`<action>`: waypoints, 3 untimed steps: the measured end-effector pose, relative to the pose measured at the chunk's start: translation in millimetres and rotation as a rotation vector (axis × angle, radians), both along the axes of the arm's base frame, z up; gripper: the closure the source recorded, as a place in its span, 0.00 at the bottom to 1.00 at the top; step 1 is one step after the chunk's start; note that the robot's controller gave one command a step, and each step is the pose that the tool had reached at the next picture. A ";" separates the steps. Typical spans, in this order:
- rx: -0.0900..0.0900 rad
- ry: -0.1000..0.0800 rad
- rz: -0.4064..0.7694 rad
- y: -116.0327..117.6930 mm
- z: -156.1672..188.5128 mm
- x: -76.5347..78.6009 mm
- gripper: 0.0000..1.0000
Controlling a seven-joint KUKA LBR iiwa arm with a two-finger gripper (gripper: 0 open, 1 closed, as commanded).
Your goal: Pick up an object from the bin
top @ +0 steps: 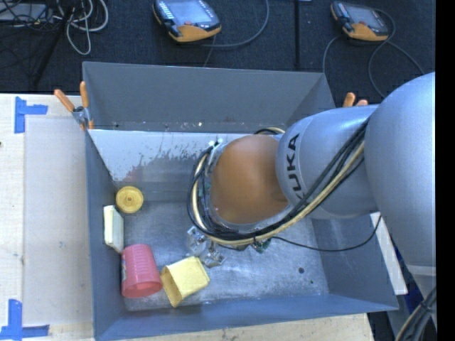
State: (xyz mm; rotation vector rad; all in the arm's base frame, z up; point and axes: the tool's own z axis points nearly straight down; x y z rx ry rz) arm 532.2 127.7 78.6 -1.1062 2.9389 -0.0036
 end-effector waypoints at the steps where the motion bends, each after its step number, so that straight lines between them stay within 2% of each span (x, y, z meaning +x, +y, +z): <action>1: 0.003 0.002 -0.001 1.1 -2.9 -1.6 0.00; 3: 0.003 0.003 -0.001 1.0 -3.1 -1.9 0.00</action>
Offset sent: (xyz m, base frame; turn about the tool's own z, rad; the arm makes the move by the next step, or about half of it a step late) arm 0.0000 0.0000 0.0000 0.0000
